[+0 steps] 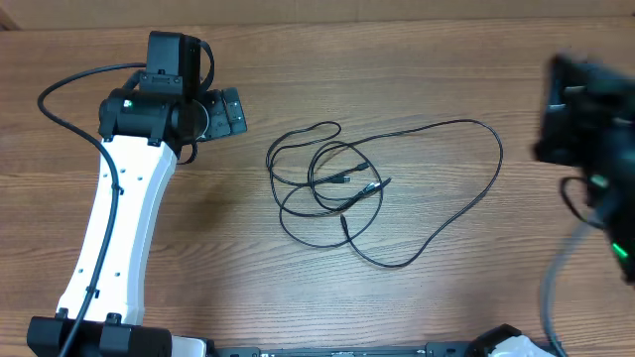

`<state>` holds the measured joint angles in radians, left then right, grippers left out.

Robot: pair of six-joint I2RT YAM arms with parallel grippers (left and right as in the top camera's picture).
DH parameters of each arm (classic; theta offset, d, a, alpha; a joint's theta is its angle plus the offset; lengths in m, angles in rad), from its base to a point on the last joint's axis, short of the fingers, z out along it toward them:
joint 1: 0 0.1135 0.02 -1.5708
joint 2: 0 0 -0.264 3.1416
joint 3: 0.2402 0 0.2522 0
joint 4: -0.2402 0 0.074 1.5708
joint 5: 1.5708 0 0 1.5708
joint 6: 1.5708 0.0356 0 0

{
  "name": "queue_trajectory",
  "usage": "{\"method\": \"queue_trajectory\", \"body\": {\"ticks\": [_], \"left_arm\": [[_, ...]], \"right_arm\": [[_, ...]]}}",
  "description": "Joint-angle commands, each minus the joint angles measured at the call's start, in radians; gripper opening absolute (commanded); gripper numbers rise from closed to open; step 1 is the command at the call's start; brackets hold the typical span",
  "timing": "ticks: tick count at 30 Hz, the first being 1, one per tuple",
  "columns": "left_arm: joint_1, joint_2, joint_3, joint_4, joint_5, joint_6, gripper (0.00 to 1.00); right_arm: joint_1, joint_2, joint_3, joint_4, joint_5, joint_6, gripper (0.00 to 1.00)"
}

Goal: Untangle cables

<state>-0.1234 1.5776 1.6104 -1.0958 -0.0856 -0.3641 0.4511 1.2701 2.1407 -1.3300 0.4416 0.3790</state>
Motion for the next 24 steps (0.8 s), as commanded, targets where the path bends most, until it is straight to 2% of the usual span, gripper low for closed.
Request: {"method": "queue_trajectory", "body": {"ticks": [1,4,6,10,13,18,24], "left_arm": [[0.0,0.005,0.006,0.0,0.001,0.013,1.0],[0.0,0.005,0.006,0.0,0.001,0.012,1.0],[0.0,0.005,0.006,0.0,0.001,0.012,1.0],[0.0,0.005,0.006,0.0,0.001,0.012,0.99],[0.0,0.005,0.006,0.0,0.001,0.012,1.0],[0.0,0.005,0.006,0.0,0.001,0.012,1.0],[0.0,0.005,0.006,0.0,0.001,0.012,1.0]], "right_arm": [[-0.02,0.122,-0.001,-0.174,0.034,0.11,0.75],[-0.052,0.222,-0.001,-0.269,0.037,0.124,0.93],[-0.082,0.286,-0.001,-0.303,0.036,0.124,1.0],[-0.187,0.418,-0.004,-0.349,0.013,0.111,1.0],[-0.271,0.484,-0.014,-0.335,-0.073,0.035,1.0],[-0.435,0.606,-0.017,-0.315,-0.398,-0.284,1.0],[-0.603,0.703,-0.074,-0.309,-0.502,-0.443,1.0]]}}
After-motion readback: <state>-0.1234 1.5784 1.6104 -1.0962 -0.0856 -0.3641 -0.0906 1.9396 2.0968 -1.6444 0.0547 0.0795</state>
